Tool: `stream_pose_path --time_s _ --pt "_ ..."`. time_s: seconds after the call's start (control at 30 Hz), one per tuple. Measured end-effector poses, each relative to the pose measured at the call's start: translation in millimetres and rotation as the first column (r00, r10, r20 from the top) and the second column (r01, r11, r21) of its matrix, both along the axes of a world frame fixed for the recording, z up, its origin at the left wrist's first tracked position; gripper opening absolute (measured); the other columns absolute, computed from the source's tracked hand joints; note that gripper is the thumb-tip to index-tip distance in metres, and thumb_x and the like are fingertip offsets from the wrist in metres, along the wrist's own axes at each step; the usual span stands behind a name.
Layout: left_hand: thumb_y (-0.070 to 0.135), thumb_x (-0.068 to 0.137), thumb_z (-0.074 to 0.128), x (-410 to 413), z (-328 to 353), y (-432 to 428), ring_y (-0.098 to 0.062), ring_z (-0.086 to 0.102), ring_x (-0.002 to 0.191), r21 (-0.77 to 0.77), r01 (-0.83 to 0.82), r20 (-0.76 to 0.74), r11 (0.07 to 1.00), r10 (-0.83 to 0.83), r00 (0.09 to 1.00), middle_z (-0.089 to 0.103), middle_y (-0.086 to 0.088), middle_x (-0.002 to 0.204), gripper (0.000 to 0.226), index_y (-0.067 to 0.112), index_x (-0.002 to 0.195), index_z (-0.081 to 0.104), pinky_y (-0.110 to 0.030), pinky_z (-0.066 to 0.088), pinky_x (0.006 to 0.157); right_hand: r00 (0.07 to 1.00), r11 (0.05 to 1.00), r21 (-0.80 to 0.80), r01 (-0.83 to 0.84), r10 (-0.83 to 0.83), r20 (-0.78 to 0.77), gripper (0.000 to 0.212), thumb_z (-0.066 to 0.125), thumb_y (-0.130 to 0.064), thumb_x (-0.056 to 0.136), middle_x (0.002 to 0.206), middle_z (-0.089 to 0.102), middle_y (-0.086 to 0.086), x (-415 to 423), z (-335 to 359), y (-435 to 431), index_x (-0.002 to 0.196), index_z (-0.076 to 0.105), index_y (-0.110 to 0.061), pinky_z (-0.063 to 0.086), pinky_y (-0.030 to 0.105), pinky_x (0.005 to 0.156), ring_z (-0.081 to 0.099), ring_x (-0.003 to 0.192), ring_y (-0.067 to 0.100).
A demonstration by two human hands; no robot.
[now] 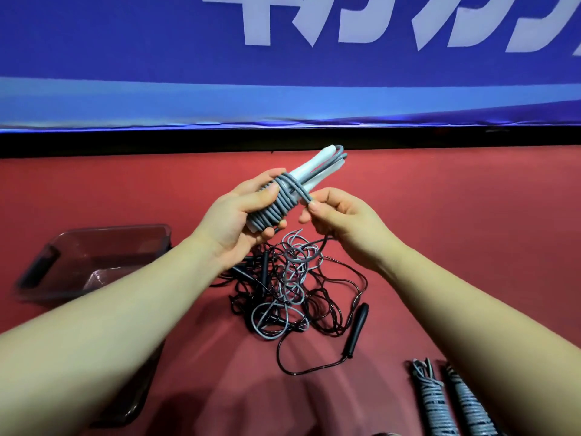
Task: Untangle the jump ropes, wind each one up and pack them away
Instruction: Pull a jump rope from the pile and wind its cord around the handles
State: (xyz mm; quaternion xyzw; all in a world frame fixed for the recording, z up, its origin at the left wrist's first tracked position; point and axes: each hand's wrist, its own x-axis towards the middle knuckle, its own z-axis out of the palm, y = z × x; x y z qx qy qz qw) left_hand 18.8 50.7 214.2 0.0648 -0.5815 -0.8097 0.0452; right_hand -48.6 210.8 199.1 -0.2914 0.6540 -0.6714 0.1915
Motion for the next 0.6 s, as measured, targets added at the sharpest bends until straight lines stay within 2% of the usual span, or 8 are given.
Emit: stream_pose_path --time_s 0.1,0.2,0.27,0.33,0.43,0.47,0.53,0.6 --pt "0.024 0.072 0.060 -1.1 -1.3 4.5 -0.019 0.058 0.056 0.027 0.002 -0.003 1.000 -0.002 1.000 0.068 -0.004 0.078 0.032 0.028 0.103 0.065 -0.016 0.038 0.041 0.982 0.995 0.005 -0.096 0.094 0.161 0.017 0.046 -0.005 0.094 0.063 0.064 -0.008 -0.7 -0.2 2.9 0.079 0.048 -0.014 0.036 0.015 0.049 0.045 0.048 0.005" --pt "0.025 0.072 0.059 -2.0 -0.7 9.9 -0.020 0.056 0.056 0.091 0.021 -0.005 0.996 -0.021 1.000 0.066 -0.006 0.077 0.030 0.028 0.102 0.065 -0.016 0.038 0.039 0.959 0.981 0.000 -0.194 0.190 0.210 0.020 0.043 -0.005 0.094 0.055 0.055 -0.006 -2.1 -0.7 5.0 0.077 0.040 -0.013 0.034 0.015 0.042 0.041 0.042 0.006" --pt "0.024 0.072 0.058 -2.1 2.7 8.3 -0.019 0.056 0.053 0.168 0.049 -0.012 0.985 -0.048 0.999 0.066 -0.005 0.075 0.030 0.028 0.102 0.064 -0.015 0.036 0.038 0.969 0.959 0.147 -0.241 0.231 0.083 0.018 0.041 -0.009 0.096 0.051 0.049 -0.010 -5.2 -0.5 8.0 0.078 0.042 -0.013 0.028 0.015 0.045 0.034 0.042 0.003" --pt "0.025 0.071 0.063 -2.1 6.3 1.3 -0.019 0.057 0.053 0.177 0.155 -0.053 0.972 -0.148 0.988 0.065 -0.004 0.075 0.031 0.026 0.103 0.063 -0.014 0.036 0.037 0.956 0.897 0.368 -0.247 0.287 -0.059 0.017 0.041 -0.012 0.098 0.053 0.050 -0.017 -9.7 -0.6 14.9 0.089 0.055 -0.011 0.030 0.014 0.053 0.038 0.049 -0.002" --pt "0.029 0.054 0.085 1.5 6.8 -9.1 -0.021 0.059 0.054 -0.007 0.395 -0.058 0.919 -0.395 0.917 0.067 -0.008 0.078 0.046 0.024 0.098 0.072 -0.016 0.039 0.035 0.912 0.785 0.589 -0.192 0.364 -0.188 0.026 0.048 -0.013 0.097 0.090 0.061 -0.024 -16.5 11.4 28.3 0.120 0.059 -0.007 0.037 0.004 0.074 0.052 0.078 -0.010" --pt "0.030 0.052 0.087 3.1 5.1 -10.5 -0.020 0.059 0.054 -0.097 0.435 -0.006 0.895 -0.438 0.899 0.068 -0.008 0.078 0.046 0.025 0.096 0.074 -0.017 0.040 0.035 0.892 0.746 0.645 -0.163 0.391 -0.227 0.025 0.054 -0.012 0.094 0.098 0.059 -0.021 -19.0 17.1 32.2 0.118 0.061 -0.011 0.037 0.003 0.079 0.052 0.084 -0.008" --pt "0.021 0.063 0.077 4.9 0.8 -10.3 -0.017 0.056 0.055 -0.264 0.461 0.111 0.847 -0.448 0.887 0.068 -0.003 0.075 0.032 0.028 0.093 0.076 -0.020 0.042 0.037 0.827 0.674 0.731 -0.108 0.469 -0.310 0.019 0.060 -0.015 0.081 0.090 0.061 -0.016 -25.0 23.5 36.6 0.097 0.067 -0.023 0.044 0.016 0.075 0.056 0.079 0.004" --pt "0.017 0.068 0.066 5.9 0.3 -8.4 -0.014 0.056 0.057 -0.366 0.465 0.186 0.806 -0.427 0.885 0.067 -0.001 0.076 0.028 0.030 0.091 0.076 -0.023 0.046 0.042 0.723 0.581 0.811 0.067 0.533 -0.441 0.021 0.060 -0.024 0.079 0.086 0.065 -0.012 -26.7 23.3 34.6 0.097 0.070 -0.029 0.046 0.027 0.073 0.061 0.083 0.013"
